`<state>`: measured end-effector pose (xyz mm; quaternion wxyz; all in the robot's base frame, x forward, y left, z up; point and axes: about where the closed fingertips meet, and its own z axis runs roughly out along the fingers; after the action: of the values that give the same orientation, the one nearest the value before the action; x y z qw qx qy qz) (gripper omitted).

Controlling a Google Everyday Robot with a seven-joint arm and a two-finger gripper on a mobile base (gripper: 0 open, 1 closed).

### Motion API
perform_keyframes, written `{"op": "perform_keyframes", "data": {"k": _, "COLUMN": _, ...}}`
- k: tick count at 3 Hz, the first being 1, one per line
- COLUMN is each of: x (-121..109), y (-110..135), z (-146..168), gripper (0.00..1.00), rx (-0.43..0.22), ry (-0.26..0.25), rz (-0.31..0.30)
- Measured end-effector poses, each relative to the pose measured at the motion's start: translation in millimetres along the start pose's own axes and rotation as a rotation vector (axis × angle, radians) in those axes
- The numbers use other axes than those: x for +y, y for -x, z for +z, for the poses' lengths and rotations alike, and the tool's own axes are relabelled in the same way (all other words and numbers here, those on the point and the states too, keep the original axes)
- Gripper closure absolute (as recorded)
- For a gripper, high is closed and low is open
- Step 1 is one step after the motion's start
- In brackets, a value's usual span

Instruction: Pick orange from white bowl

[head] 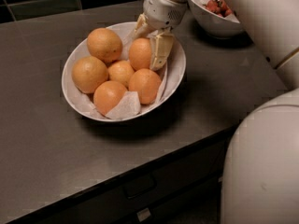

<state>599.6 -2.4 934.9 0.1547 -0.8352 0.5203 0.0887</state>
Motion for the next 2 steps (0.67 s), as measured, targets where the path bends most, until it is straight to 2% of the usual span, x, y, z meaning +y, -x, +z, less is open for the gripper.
{"op": "perform_keyframes", "data": {"k": 2, "x": -6.9, "y": 13.8, "z": -12.3, "gripper": 0.36, "rx": 0.066, "ry": -0.009, "rz": -0.052}}
